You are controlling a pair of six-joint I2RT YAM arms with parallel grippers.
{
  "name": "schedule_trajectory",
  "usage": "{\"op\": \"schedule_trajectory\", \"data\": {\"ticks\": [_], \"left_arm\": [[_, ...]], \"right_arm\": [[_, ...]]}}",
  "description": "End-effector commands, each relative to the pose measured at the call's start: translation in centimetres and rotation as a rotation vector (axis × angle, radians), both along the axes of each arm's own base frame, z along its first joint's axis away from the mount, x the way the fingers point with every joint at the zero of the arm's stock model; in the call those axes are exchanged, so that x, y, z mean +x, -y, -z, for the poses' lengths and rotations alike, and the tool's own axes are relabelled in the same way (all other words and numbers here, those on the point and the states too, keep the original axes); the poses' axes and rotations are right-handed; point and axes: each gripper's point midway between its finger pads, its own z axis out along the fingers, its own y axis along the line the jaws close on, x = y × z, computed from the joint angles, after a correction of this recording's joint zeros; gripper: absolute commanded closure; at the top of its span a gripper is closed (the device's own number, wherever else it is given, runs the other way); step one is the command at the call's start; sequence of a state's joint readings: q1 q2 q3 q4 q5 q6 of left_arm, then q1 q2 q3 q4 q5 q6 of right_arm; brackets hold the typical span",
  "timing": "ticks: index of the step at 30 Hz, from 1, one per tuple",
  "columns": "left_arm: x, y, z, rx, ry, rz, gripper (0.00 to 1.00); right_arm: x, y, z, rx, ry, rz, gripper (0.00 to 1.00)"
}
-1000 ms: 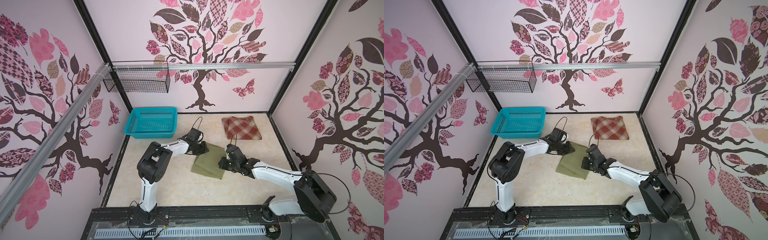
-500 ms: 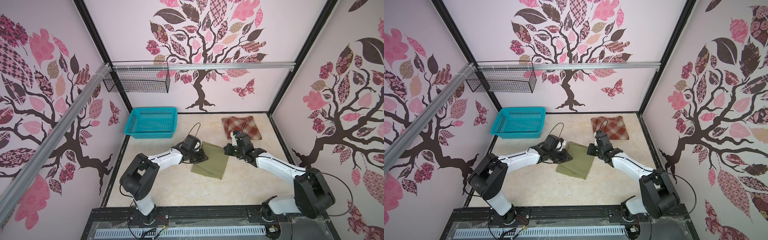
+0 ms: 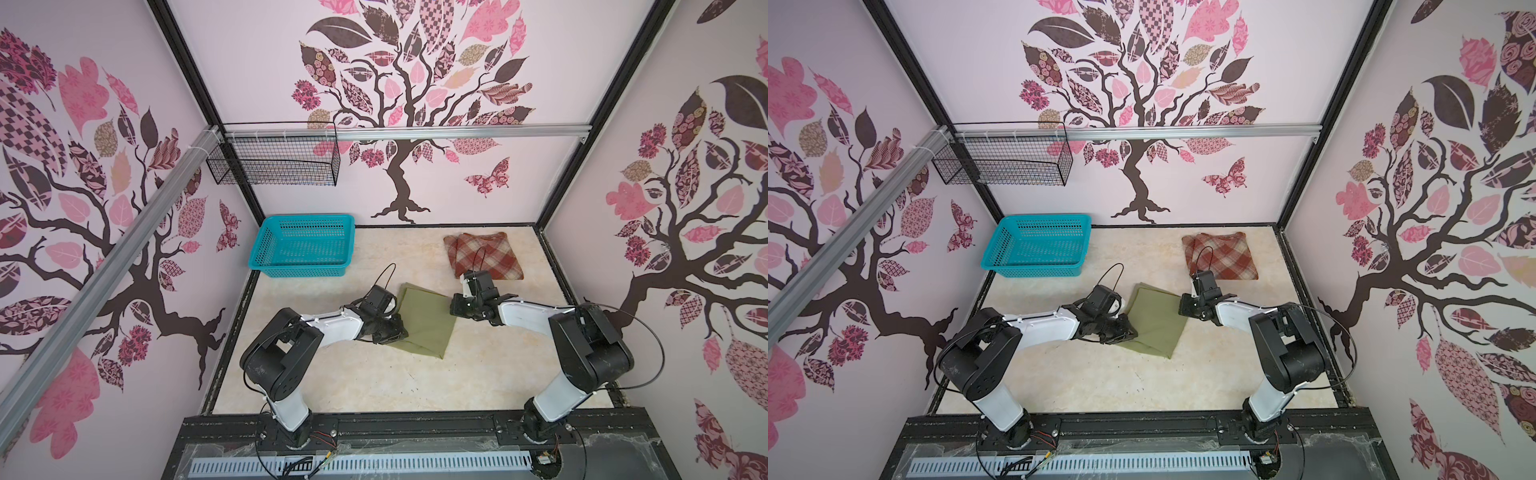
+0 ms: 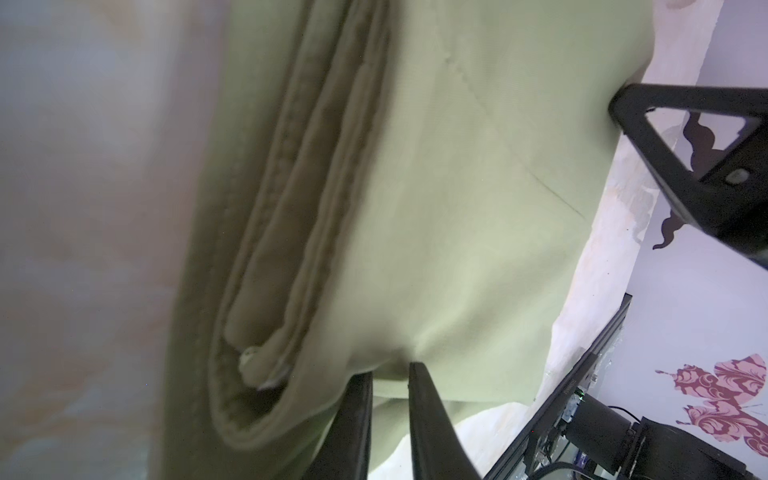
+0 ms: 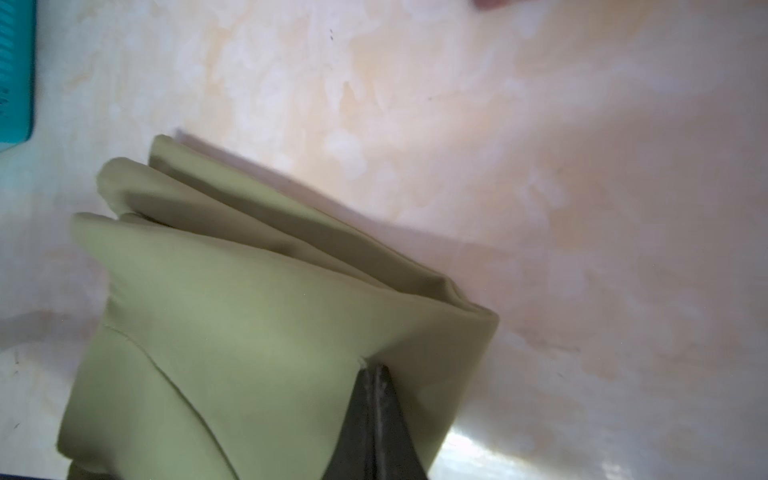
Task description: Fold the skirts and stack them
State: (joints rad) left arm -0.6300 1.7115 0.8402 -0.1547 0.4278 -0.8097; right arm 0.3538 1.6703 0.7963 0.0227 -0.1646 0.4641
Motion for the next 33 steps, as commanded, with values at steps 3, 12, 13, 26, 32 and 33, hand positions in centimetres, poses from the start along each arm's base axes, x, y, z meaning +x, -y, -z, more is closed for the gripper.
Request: {"op": "schedule_trajectory", "data": {"ticks": [3,12,13,26,32,33], "left_arm": [[1.4,-2.3,1.3,0.039,0.002,-0.053,0.79],[4.8,-3.1,1.8,0.088,0.025,-0.082,0.80],[5.2,-3.1,1.7,0.087,0.031,-0.084,0.80],[7.8,-4.6,-3.7,0.090,0.187,-0.067,0.79],[5.0,-3.5,-6.0,0.080,0.218,-0.026,0.79],[4.5,-3.0,-6.3,0.074,0.224,-0.015,0.79]], "right_arm": [[-0.7,1.3,1.9,-0.027,-0.037,0.068,1.00],[-8.0,0.2,1.4,0.107,-0.073,0.151,1.00],[-8.8,-0.3,1.2,0.117,-0.077,0.147,1.00],[-10.0,-6.8,-7.3,0.212,0.121,-0.035,1.00],[-6.2,-7.1,-8.7,0.182,0.149,-0.126,1.00],[-5.6,-7.1,-8.5,0.197,0.139,-0.137,1.00]]}}
